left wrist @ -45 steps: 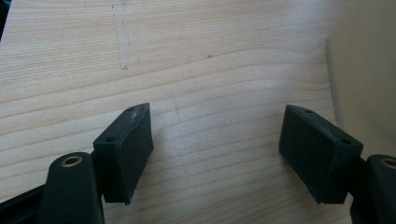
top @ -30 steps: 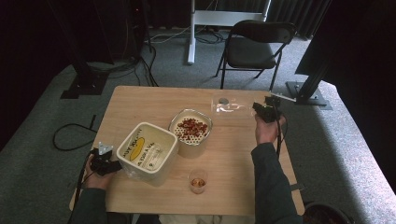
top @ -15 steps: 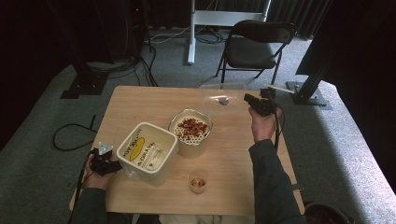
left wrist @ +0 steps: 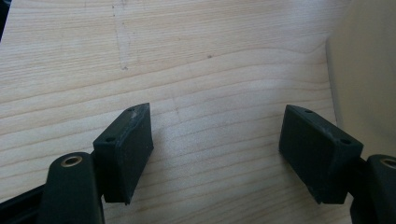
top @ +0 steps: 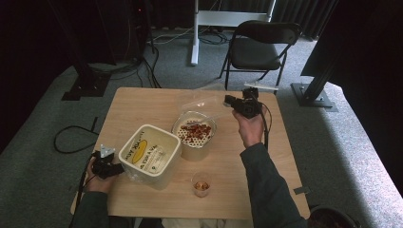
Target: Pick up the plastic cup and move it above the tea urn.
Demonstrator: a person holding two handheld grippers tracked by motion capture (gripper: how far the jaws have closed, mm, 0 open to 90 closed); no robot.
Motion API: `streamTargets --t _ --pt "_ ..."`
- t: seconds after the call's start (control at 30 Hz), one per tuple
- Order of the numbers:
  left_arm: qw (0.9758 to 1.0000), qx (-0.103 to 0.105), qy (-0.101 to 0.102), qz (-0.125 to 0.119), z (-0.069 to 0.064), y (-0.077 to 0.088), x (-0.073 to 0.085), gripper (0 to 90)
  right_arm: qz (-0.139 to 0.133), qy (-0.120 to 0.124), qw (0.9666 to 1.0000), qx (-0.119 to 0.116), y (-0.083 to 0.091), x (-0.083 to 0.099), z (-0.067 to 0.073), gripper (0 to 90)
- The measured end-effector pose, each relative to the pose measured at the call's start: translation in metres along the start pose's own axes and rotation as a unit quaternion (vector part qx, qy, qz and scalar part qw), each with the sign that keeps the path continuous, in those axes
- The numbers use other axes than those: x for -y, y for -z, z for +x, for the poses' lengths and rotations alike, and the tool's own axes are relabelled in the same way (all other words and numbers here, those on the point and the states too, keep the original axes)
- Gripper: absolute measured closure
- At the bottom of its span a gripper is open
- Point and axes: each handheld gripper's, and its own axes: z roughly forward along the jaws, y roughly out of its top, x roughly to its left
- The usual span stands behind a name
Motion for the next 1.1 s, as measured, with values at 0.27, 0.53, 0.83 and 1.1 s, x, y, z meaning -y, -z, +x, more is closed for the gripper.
streamTargets --t 0.27,0.53,0.83,1.1 --pt "1.0000 0.000 0.000 0.000 0.000 0.000 0.000 26.5 0.013 0.026 0.9991 -0.031 -0.007 -0.002 0.027 88.1" --pt "1.0000 0.000 0.000 0.000 0.000 0.000 0.000 26.5 0.048 0.055 0.9948 -0.072 -0.024 0.006 0.062 88.0" --pt "1.0000 0.000 -0.001 0.001 0.000 0.000 0.000 26.5 0.077 0.080 0.9888 -0.099 -0.037 0.015 0.087 87.8" --pt "1.0000 0.001 -0.001 0.001 0.000 0.000 0.000 26.5 0.095 0.096 0.9841 -0.116 -0.045 0.020 0.100 87.1"
